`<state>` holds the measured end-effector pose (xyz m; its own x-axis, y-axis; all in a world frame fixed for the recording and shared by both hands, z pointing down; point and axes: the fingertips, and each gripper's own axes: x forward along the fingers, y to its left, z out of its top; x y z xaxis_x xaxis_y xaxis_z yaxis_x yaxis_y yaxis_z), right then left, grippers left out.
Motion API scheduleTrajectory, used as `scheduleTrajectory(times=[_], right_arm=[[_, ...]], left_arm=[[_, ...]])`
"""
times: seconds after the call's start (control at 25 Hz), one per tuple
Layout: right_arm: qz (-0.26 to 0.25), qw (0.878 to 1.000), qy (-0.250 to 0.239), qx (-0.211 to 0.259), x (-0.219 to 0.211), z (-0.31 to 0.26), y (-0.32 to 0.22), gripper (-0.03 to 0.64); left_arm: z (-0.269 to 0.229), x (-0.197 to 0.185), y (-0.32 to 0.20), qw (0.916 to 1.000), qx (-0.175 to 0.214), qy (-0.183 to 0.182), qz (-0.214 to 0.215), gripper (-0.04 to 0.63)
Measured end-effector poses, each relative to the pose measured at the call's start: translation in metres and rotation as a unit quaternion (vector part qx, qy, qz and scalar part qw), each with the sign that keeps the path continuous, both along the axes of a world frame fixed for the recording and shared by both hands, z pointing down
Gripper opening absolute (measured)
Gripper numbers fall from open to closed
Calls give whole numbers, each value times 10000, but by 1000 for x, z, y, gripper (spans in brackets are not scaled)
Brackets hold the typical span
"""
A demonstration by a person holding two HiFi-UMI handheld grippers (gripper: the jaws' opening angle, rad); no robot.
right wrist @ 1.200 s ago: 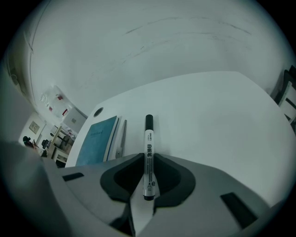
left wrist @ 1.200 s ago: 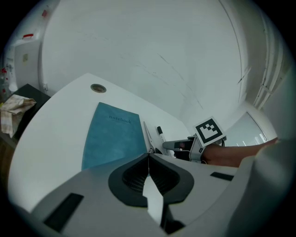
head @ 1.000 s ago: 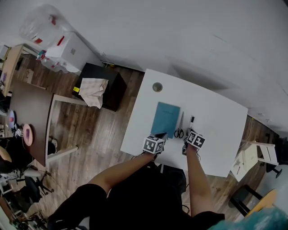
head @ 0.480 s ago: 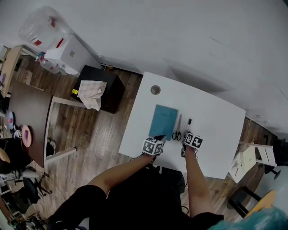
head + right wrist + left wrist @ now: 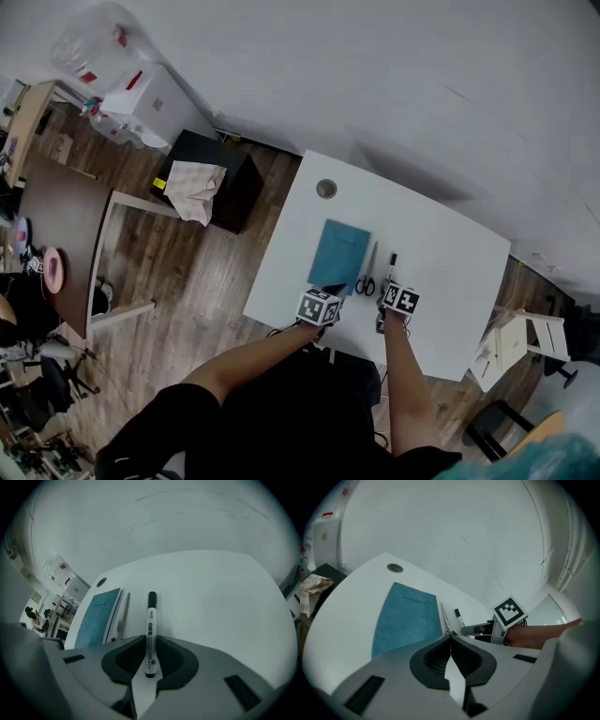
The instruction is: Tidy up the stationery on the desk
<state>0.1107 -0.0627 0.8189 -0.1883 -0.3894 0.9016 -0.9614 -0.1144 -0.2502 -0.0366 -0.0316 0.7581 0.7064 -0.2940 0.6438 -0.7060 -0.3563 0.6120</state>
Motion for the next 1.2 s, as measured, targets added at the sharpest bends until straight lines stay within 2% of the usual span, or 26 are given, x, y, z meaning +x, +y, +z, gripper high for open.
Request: scheduleTrajectory(times=[0.8,1.08,1.2], right_arm=[[76,9996,-111,265,-1,-10,2,117],[240,9982,29,541,8,-32,20,121],[69,9971,271,711,6,-46,34,121]], left_arm=[[-2,-9,14,9999,89,-37,-47,15],[-7,-10,18,9995,275,-9,154,15],[-8,-13,24,9979,485,-94,425,15]])
